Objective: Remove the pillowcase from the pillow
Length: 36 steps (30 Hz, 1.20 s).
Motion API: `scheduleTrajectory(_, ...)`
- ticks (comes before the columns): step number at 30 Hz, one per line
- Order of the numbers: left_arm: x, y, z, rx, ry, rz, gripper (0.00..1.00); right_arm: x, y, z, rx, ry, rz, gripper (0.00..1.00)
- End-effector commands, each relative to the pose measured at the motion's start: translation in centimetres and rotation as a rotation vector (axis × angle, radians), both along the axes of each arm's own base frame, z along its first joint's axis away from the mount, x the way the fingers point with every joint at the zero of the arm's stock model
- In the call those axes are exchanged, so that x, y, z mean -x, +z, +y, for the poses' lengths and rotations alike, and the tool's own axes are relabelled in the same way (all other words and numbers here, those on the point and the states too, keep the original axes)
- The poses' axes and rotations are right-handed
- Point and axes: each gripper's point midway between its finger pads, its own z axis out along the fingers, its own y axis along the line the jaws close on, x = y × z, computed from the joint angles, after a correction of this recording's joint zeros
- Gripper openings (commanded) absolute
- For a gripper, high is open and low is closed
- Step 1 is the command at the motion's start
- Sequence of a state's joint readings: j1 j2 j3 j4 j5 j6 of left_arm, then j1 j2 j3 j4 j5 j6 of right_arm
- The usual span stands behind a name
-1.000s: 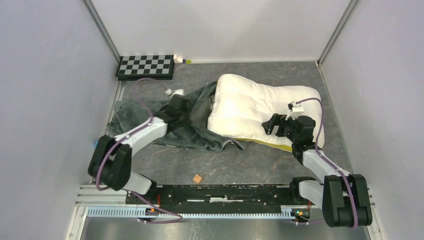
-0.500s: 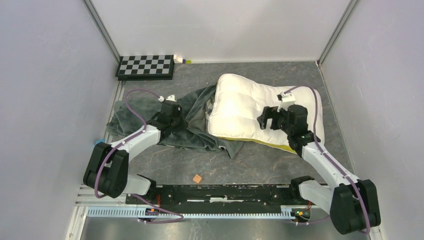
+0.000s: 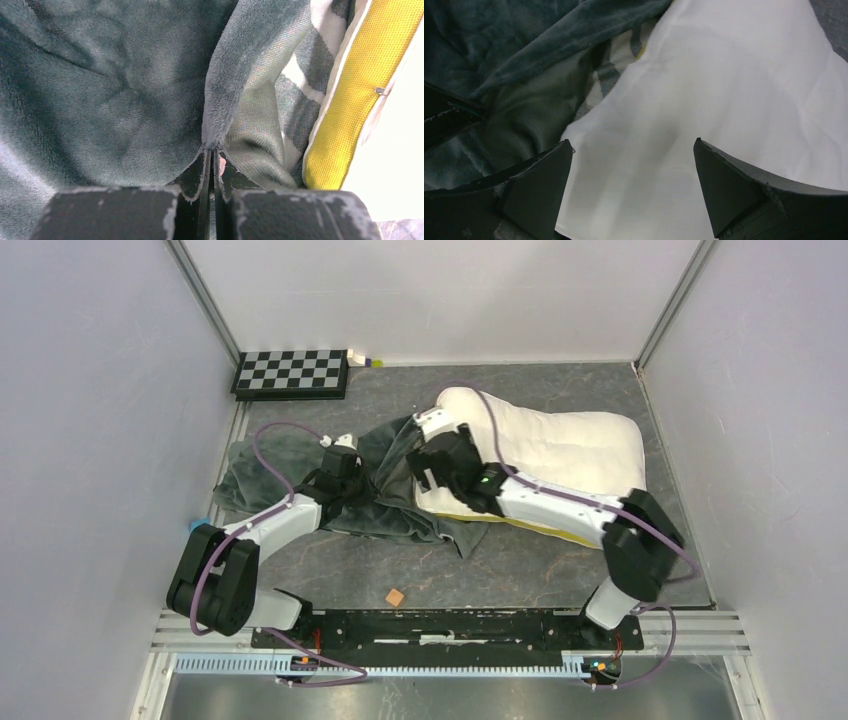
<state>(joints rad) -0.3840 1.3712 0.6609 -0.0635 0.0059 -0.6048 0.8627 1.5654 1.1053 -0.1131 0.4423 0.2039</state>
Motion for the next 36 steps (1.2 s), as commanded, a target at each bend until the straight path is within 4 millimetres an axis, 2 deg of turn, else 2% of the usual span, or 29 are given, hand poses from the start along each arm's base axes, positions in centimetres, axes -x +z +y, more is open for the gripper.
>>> scheduleTrajectory(1, -0.9, 1.1, 0.4, -0.022, 0.001, -0.079, 0.02, -2.1, 0.0, 1.8, 0.117, -0.110, -0.052, 0.98)
scheduleTrajectory(4, -0.9, 1.1, 0.4, -0.017, 0.010, -0.079, 0.02, -2.6, -1.1, 3.4, 0.192, -0.109, -0.053, 0.98)
scheduleTrajectory(7, -1.0, 0.9, 0.6, -0.021, 0.021, -0.077, 0.02, -3.2, -3.1, 2.5, 0.346, -0.143, -0.055, 0.98)
scheduleTrajectory(10, -1.0, 0.6, 1.5, -0.059, 0.058, -0.066, 0.02, -3.7, -4.1, -2.0, 0.558, -0.277, -0.060, 0.98)
scheduleTrajectory(11, -1.0, 0.5, 1.9, -0.074, 0.075, -0.061, 0.02, -3.9, -4.2, -3.6, 0.563, -0.304, -0.047, 0.98)
scheduleTrajectory(12, -1.0, 0.3, 2.2, -0.090, 0.088, -0.056, 0.02, -4.0, -5.1, -5.6, 0.541, -0.315, -0.012, 0.98)
scheduleTrajectory(13, -1.1, 0.3, 2.5, -0.102, 0.101, -0.054, 0.02, -3.9, -5.2, -7.4, 0.494, -0.326, 0.004, 0.98)
scheduleTrajectory(16, -1.1, 0.3, 3.2, -0.125, 0.134, -0.054, 0.02, -4.2, -4.1, -13.1, 0.346, -0.407, 0.006, 0.98)
scheduleTrajectory(19, -1.3, 0.5, 3.8, -0.138, 0.164, -0.066, 0.02, -4.2, -3.0, -18.5, 0.311, -0.508, 0.010, 0.98)
scheduleTrajectory(22, -1.5, 1.0, 4.2, -0.142, 0.197, -0.083, 0.02, -4.1, -2.5, -21.7, 0.282, -0.554, 0.020, 0.98)
scheduleTrajectory(24, -1.8, 1.9, 4.2, -0.126, 0.222, -0.099, 0.02, -4.1, -2.3, -22.7, 0.248, -0.558, 0.023, 0.98)
scheduleTrajectory(26, -2.5, 4.0, 4.0, -0.095, 0.245, -0.126, 0.02, -4.3, -2.2, -22.4, 0.190, -0.530, 0.023, 0.98)
scheduleTrajectory(27, -3.1, 5.7, 3.7, -0.068, 0.257, -0.151, 0.02, -4.4, -2.1, -22.1, 0.160, -0.511, 0.023, 0.98)
scheduleTrajectory(29, -4.6, 9.7, 2.9, -0.019, 0.259, -0.219, 0.02, -4.8, -1.5, -20.9, 0.084, -0.459, 0.014, 0.98)
scheduleTrajectory(31, -6.3, 15.1, 3.0, 0.003, 0.283, -0.294, 0.02, -5.1, -0.5, -19.4, 0.003, -0.402, 0.000, 0.98)
scheduleTrajectory(34, -8.5, 22.3, 4.8, 0.058, 0.331, -0.372, 0.02, -5.3, 1.3, -17.6, -0.083, -0.334, -0.028, 0.98)
scheduleTrajectory(35, -9.4, 25.2, 6.2, 0.102, 0.353, -0.407, 0.02, -5.3, 1.9, -17.4, -0.102, -0.322, -0.041, 0.98)
scheduleTrajectory(36, -10.2, 28.0, 8.5, 0.140, 0.402, -0.443, 0.02, -5.2, 2.6, -17.2, -0.123, -0.311, -0.060, 0.98)
